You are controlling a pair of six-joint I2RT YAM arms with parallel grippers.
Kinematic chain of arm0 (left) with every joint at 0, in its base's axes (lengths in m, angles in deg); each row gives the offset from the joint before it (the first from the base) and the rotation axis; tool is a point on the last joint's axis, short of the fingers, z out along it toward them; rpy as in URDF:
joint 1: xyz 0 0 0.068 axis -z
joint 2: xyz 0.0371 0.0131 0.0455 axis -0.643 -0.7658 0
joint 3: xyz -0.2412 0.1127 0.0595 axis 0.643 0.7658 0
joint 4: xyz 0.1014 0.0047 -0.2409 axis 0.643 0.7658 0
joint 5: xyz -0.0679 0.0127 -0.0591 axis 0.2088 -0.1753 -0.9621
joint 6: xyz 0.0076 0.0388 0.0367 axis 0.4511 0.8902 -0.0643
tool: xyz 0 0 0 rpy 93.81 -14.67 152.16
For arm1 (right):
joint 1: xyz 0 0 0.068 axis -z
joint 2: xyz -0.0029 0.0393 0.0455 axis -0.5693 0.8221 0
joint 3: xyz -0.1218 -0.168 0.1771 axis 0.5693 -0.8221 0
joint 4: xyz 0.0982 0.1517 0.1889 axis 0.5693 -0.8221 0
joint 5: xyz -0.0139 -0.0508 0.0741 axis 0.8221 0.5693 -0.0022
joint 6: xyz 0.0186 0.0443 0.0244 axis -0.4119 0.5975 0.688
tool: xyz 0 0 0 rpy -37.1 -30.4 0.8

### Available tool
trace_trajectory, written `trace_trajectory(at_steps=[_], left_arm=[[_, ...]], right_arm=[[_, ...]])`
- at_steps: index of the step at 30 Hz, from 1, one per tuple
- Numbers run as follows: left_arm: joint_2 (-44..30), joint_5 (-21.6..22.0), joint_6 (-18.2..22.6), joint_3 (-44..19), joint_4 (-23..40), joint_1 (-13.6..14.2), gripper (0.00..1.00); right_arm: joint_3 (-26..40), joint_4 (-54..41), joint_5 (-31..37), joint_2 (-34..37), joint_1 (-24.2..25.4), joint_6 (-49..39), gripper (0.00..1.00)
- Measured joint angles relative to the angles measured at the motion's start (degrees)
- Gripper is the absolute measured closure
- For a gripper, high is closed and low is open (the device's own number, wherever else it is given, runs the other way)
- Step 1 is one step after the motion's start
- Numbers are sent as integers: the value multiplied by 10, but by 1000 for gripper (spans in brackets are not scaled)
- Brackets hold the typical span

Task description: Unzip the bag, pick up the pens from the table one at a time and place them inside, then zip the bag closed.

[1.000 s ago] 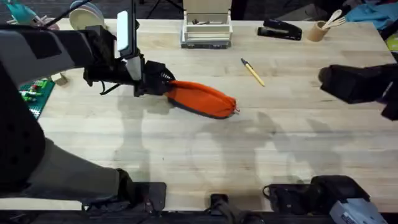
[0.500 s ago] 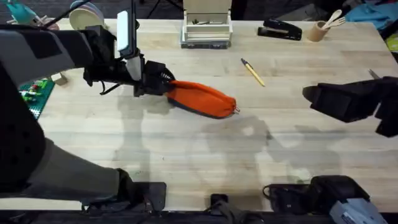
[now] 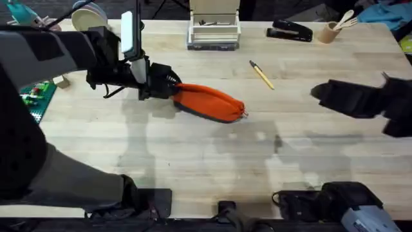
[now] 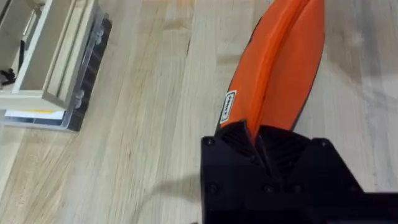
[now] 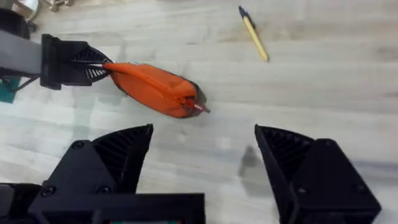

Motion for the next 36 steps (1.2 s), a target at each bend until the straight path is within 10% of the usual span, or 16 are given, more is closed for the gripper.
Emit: trace_trajectory(at_steps=[36], left_arm=[[0, 0, 0, 0, 0, 0, 958]], right_arm=[[-247, 196, -133, 56, 0, 132, 4]])
